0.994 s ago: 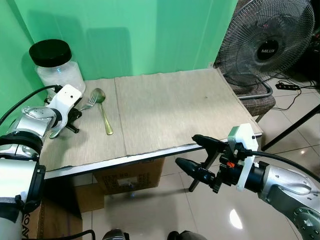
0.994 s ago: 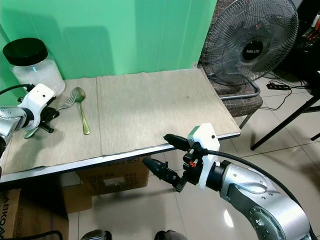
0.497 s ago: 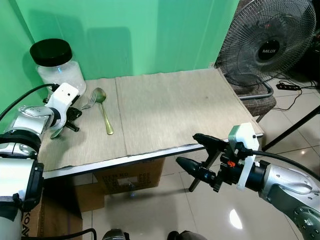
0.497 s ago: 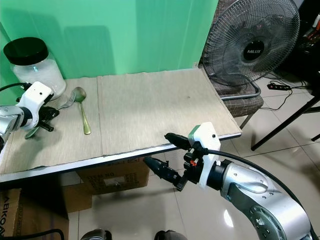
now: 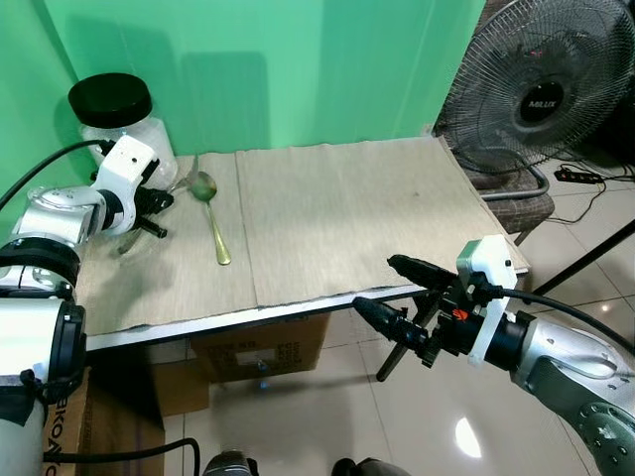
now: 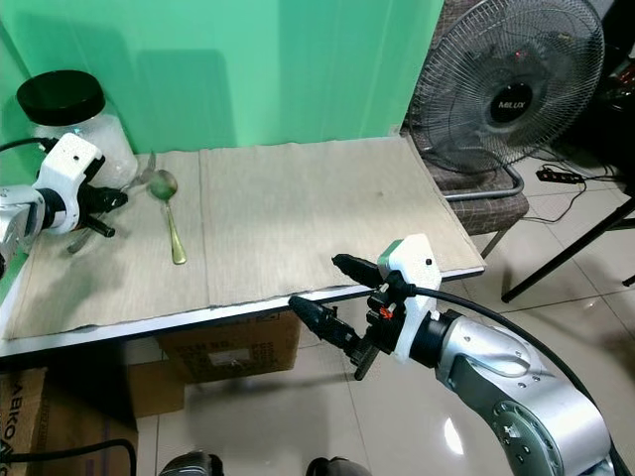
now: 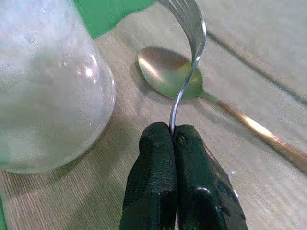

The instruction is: Setting the table

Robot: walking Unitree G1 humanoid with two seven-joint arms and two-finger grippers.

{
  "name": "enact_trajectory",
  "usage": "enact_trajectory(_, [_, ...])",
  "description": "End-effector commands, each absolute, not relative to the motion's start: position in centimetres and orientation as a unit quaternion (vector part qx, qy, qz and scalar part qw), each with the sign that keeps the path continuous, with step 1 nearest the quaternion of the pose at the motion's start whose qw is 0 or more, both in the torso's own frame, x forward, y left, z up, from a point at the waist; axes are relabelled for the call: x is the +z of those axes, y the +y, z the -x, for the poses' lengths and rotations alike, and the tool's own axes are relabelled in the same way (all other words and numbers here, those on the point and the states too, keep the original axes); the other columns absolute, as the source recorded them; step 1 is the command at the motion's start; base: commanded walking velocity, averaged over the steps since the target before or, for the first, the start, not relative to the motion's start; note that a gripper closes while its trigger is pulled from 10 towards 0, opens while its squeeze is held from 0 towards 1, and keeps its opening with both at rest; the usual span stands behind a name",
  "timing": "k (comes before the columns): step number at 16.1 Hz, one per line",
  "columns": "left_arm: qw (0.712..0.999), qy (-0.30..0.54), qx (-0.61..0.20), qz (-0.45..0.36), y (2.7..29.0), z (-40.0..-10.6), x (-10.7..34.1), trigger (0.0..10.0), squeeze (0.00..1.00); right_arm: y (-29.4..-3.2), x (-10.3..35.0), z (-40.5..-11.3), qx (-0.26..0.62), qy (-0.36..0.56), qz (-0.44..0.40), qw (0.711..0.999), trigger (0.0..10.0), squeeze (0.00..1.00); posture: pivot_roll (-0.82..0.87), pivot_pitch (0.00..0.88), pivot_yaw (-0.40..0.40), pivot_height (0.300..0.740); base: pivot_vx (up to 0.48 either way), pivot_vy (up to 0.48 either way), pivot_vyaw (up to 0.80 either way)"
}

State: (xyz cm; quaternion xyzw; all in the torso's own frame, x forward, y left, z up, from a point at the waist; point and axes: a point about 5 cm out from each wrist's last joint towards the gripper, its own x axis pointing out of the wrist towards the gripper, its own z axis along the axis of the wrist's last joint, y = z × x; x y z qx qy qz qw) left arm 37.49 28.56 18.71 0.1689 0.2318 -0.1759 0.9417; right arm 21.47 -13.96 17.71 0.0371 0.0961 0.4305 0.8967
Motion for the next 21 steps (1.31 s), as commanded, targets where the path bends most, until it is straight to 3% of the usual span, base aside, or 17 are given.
enact_trajectory(1, [0.948,0.197,-0.188,-0.163,27.9,-38.2,20.6,0.0,0.0,-14.5,18.1,-21.7,0.41,0.082,-0.032,0.908,10.0,0.0,-0.01,0.068,-0.06,0.74,0.0,0.0,0.0])
enact_trajectory(5, [0.945,0.064,-0.305,-0.095,21.2,-39.8,24.0,0.0,0.0,-15.2,18.9,-21.8,0.297,0.043,-0.05,0.953,10.0,0.0,0.0,0.053,-0.045,0.74,0.0,0.0,0.0])
enact_trajectory(8, [0.941,-0.01,-0.336,-0.039,16.8,-39.2,25.5,0.0,0.0,-15.6,19.7,-21.6,0.225,0.015,-0.08,0.971,10.0,0.0,0.01,0.034,-0.032,0.74,0.0,0.0,-0.17])
enact_trajectory(15, [0.938,-0.045,-0.336,0.077,12.4,-36.5,24.7,0.0,0.0,-16.5,19.5,-21.6,0.097,-0.007,-0.105,0.99,10.0,0.0,0.0,0.01,-0.006,0.74,0.0,0.0,-0.79])
enact_trajectory(19, [0.943,-0.044,-0.325,0.053,11.7,-35.7,24.5,0.0,0.0,-16.2,19.2,-21.3,0.092,-0.002,-0.099,0.991,10.0,0.0,0.0,0.002,-0.001,0.74,0.0,0.0,-0.8])
enact_trajectory(20, [0.954,-0.033,-0.296,0.005,12.0,-35.2,23.7,10.0,0.0,-16.4,19.0,-21.2,0.074,0.006,-0.089,0.993,10.0,0.0,-0.01,0.0,0.002,0.74,0.0,0.0,-0.8])
enact_trajectory(21, [0.958,-0.02,-0.286,-0.008,12.2,-35.0,23.3,10.0,0.0,-16.5,18.8,-21.2,0.064,0.013,-0.085,0.994,10.0,0.0,-0.01,0.0,0.002,0.74,0.0,0.0,-0.8])
